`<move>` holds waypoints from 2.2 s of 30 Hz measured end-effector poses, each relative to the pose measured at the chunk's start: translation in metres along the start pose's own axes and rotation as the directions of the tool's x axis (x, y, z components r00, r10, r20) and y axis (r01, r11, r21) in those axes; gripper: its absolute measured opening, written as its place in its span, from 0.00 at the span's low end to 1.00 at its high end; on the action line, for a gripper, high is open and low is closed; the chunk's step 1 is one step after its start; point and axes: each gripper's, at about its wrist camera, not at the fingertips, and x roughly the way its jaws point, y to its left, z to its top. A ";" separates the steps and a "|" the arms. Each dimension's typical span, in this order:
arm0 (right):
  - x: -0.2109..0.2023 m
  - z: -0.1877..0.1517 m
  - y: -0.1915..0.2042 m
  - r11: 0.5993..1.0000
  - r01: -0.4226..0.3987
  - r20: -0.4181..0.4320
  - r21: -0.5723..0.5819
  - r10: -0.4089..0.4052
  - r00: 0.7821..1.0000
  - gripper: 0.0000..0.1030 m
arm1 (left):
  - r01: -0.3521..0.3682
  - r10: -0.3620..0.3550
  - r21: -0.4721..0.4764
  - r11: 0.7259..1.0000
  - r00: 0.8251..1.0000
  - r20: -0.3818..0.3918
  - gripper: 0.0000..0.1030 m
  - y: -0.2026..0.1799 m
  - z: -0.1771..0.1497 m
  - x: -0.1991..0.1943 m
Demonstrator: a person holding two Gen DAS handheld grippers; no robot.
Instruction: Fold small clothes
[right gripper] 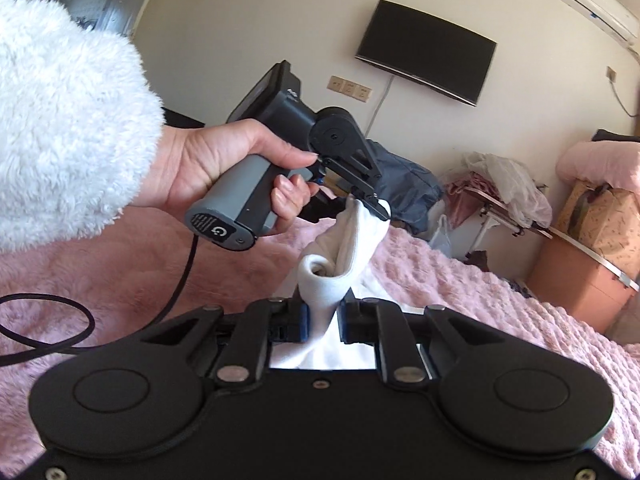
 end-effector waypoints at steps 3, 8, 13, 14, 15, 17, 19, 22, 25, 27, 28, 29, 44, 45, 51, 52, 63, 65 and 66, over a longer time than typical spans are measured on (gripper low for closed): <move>-0.009 -0.014 -0.035 0.998 0.042 -0.017 0.046 -0.041 0.999 0.10 | -0.004 0.004 0.016 1.000 1.000 -0.028 0.11 -0.026 -0.017 0.034; -0.022 -0.048 -0.088 0.987 0.119 -0.068 0.106 -0.112 0.991 0.08 | -0.023 0.027 0.058 0.998 0.996 -0.084 0.11 -0.060 -0.052 0.101; -0.024 -0.087 -0.132 0.962 0.157 -0.151 0.225 -0.125 0.981 0.08 | -0.098 0.111 0.100 0.990 0.984 -0.140 0.11 -0.076 -0.089 0.163; -0.023 -0.096 -0.140 0.950 0.158 -0.175 0.270 -0.113 0.978 0.08 | -0.104 0.120 0.110 0.988 0.981 -0.150 0.11 -0.077 -0.096 0.175; -0.024 -0.105 -0.148 0.936 0.162 -0.193 0.312 -0.104 0.976 0.08 | -0.110 0.128 0.115 0.987 0.979 -0.156 0.11 -0.077 -0.102 0.186; -0.020 -0.120 -0.159 0.914 0.172 -0.218 0.367 -0.096 0.971 0.08 | -0.123 0.142 0.120 0.985 0.977 -0.162 0.11 -0.078 -0.111 0.202; -0.018 -0.134 -0.169 0.891 0.189 -0.240 0.413 -0.094 0.966 0.08 | -0.144 0.165 0.128 0.981 0.972 -0.169 0.11 -0.078 -0.118 0.216; -0.011 -0.147 -0.186 0.864 0.191 -0.256 0.466 -0.075 0.964 0.08 | -0.169 0.191 0.134 0.976 0.966 -0.172 0.11 -0.078 -0.122 0.231; -0.013 -0.155 -0.195 0.845 0.209 -0.262 0.493 -0.085 0.961 0.07 | -0.168 0.187 0.121 0.978 0.968 -0.168 0.11 -0.077 -0.123 0.237; -0.016 -0.158 -0.200 0.831 0.222 -0.261 0.511 -0.096 0.961 0.07 | -0.161 0.182 0.137 0.977 0.969 -0.165 0.11 -0.080 -0.123 0.237; -0.016 -0.158 -0.201 0.827 0.222 -0.260 0.517 -0.096 0.961 0.07 | -0.156 0.179 0.143 0.977 0.971 -0.161 0.11 -0.083 -0.124 0.237; -0.016 -0.159 -0.204 0.822 0.228 -0.264 0.523 -0.098 0.960 0.07 | -0.146 0.169 0.144 0.979 0.972 -0.161 0.11 -0.085 -0.125 0.237; -0.027 -0.177 -0.210 0.758 0.342 -0.390 0.555 -0.126 0.912 0.02 | -0.205 0.264 0.309 0.929 0.950 -0.164 0.11 -0.107 -0.154 0.270; -0.026 -0.180 -0.211 0.752 0.358 -0.410 0.554 -0.128 0.903 0.01 | -0.208 0.270 0.319 0.925 0.949 -0.163 0.12 -0.108 -0.155 0.271; -0.034 -0.195 -0.228 0.695 0.384 -0.439 0.609 -0.109 0.892 0.03 | -0.222 0.313 0.397 0.890 0.933 -0.180 0.40 -0.129 -0.159 0.276; -0.037 -0.196 -0.232 0.683 0.389 -0.439 0.618 -0.111 0.892 0.04 | -0.194 0.290 0.405 0.894 0.938 -0.192 0.40 -0.136 -0.158 0.273; -0.057 -0.205 -0.275 0.494 0.161 -0.209 0.855 0.043 0.977 0.60 | -0.132 0.242 0.664 0.736 0.967 -0.076 0.49 -0.156 -0.203 0.075; -0.053 -0.201 -0.274 0.510 0.143 -0.195 0.848 0.051 0.979 0.60 | -0.207 0.299 0.754 0.623 0.954 0.015 0.49 -0.143 -0.230 0.035; -0.046 -0.200 -0.272 0.532 0.136 -0.203 0.836 0.069 0.977 0.58 | -0.228 0.317 0.781 0.581 0.948 0.041 0.49 -0.136 -0.242 0.021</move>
